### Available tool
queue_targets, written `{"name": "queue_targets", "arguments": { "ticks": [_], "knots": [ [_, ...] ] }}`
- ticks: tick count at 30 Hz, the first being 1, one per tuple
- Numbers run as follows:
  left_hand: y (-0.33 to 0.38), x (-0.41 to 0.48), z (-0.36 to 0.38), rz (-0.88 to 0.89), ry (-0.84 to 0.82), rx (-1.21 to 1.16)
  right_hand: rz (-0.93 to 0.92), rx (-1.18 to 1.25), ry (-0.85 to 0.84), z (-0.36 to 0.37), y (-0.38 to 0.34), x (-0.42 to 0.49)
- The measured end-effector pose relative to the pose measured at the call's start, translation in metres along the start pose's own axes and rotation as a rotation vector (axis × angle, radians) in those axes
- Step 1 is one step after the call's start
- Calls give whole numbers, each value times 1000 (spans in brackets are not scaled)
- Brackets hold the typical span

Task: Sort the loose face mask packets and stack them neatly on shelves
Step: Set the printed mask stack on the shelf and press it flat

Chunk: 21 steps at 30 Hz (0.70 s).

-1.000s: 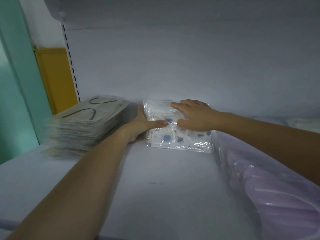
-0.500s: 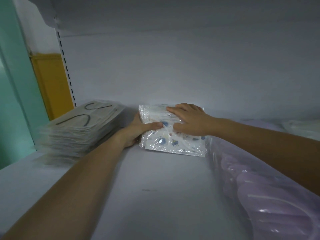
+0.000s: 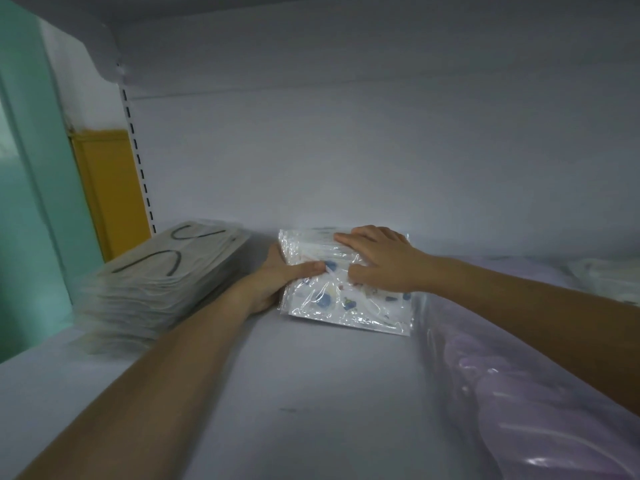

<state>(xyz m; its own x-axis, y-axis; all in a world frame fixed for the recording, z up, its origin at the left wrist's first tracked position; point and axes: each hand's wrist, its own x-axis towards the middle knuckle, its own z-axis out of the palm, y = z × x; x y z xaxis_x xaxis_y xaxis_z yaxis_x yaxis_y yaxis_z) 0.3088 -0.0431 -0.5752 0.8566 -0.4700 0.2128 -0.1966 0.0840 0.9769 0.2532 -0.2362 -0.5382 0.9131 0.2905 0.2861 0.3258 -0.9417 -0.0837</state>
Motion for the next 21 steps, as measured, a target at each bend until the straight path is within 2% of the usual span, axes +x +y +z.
{"name": "queue_targets", "arguments": {
  "ticks": [8, 14, 21],
  "knots": [
    [-1, 0, -4, -7, -56, -29, -1, 11, 36, 4, 0, 0],
    [7, -3, -1, -6, -24, -17, 17, 25, 42, -3, -1, -2],
    [15, -5, -12, -52, -107, -168, 5, 21, 41, -29, -19, 15]
  ]
}}
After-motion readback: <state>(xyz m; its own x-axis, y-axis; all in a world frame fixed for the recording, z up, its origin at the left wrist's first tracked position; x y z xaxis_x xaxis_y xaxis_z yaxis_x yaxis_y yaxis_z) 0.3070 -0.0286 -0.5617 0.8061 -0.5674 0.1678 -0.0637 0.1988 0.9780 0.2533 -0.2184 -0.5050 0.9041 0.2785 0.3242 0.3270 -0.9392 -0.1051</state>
